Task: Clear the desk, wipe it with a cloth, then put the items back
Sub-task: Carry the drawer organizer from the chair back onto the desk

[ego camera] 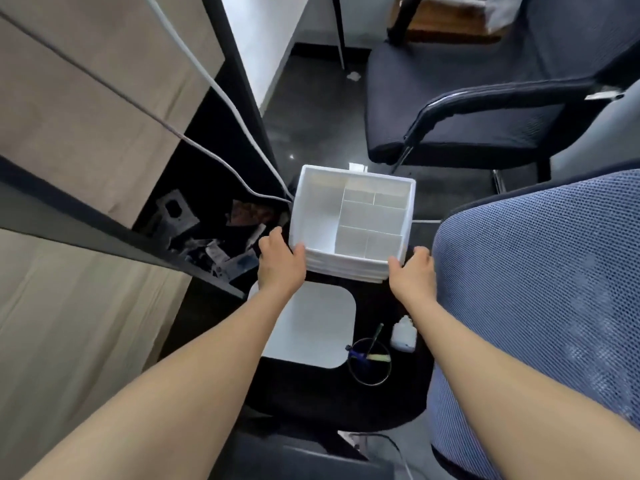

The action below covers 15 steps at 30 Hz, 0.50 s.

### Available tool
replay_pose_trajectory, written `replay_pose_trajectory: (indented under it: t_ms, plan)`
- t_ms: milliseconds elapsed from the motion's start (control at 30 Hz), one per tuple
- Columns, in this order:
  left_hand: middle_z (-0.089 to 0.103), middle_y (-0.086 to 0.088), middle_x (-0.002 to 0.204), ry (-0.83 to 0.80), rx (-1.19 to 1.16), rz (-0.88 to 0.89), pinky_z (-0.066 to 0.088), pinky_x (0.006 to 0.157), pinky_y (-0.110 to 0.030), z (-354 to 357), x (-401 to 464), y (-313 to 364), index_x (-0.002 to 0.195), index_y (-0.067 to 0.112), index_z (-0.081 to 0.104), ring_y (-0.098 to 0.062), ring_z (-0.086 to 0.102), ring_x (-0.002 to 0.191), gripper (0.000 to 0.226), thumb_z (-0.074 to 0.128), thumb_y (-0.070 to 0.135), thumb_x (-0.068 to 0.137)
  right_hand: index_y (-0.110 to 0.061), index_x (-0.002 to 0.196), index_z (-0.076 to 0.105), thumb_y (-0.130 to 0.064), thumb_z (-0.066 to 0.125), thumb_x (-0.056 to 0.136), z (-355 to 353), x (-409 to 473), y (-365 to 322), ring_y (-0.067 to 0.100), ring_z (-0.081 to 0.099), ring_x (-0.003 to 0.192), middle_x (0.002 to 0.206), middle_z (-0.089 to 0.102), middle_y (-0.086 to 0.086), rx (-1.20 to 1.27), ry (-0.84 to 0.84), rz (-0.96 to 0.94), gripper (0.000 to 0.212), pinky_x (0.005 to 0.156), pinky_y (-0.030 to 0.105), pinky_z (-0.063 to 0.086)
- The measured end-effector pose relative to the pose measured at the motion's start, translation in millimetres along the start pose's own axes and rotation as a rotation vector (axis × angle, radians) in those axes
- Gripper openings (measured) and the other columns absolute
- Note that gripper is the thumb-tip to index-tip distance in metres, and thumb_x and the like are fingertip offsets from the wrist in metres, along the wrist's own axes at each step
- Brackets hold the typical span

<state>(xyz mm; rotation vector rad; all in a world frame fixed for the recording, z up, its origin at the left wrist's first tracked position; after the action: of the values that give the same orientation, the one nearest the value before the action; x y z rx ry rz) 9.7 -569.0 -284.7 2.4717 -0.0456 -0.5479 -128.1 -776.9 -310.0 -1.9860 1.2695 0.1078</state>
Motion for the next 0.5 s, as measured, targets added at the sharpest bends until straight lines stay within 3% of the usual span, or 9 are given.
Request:
replay_pose_trajectory:
  t_ms: [133, 233, 333, 500]
  plan:
    - [0.023, -0.008, 0.15, -0.02, -0.091, -0.1, 0.039, 0.101, -0.043, 20.5, 34.8, -12.2, 0.147, 0.014, 0.02, -0.032, 0.042, 0.126, 0.06, 0.046, 0.032, 0.096, -0.006, 0.143, 0.023, -0.034, 0.048, 0.095, 26.5, 30.0, 16.0, 0.033, 0.043, 0.125, 0.144, 0.037, 0.015, 0.136, -0.109, 0.057, 0.061, 0.098, 0.039, 0.038]
    - [0.038, -0.005, 0.143, -0.063, -0.191, -0.133, 0.039, 0.098, -0.037, 33.1, 53.5, -15.1, 0.145, 0.016, 0.028, -0.026, 0.045, 0.123, 0.055, 0.047, 0.028, 0.094, -0.007, 0.141, 0.029, -0.034, 0.047, 0.095, 37.6, 45.1, 21.1, 0.031, 0.048, 0.121, 0.137, 0.047, 0.013, 0.241, -0.134, 0.08, 0.056, 0.099, 0.037, 0.04]
    - [0.056, -0.003, 0.121, -0.039, -0.284, -0.124, 0.039, 0.084, -0.03, 37.6, 63.2, -11.5, 0.13, 0.015, 0.048, -0.021, 0.051, 0.104, 0.037, 0.044, 0.016, 0.094, -0.007, 0.13, 0.043, -0.025, 0.04, 0.099, 38.4, 54.0, 22.7, 0.03, 0.053, 0.111, 0.126, 0.055, 0.013, 0.236, -0.104, 0.075, 0.036, 0.086, 0.032, 0.041]
    - [0.058, -0.006, 0.089, 0.045, -0.273, -0.131, 0.037, 0.062, -0.028, 29.2, 62.8, -8.7, 0.1, 0.014, 0.062, -0.02, 0.048, 0.079, 0.022, 0.041, 0.011, 0.094, -0.005, 0.116, 0.049, -0.018, 0.036, 0.1, 22.6, 54.0, 14.7, 0.024, 0.053, 0.094, 0.115, 0.057, 0.013, 0.189, -0.045, 0.045, 0.024, 0.074, 0.031, 0.04]
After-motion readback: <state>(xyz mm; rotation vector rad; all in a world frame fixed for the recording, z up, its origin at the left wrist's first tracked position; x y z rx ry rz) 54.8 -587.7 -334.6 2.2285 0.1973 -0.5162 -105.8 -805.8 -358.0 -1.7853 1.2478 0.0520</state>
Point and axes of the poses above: each hand's wrist, its own x-axis towards the middle knuckle, its own z-axis out of the palm, y = z × x, the point moved 8 cm from there along x, towards the middle knuckle
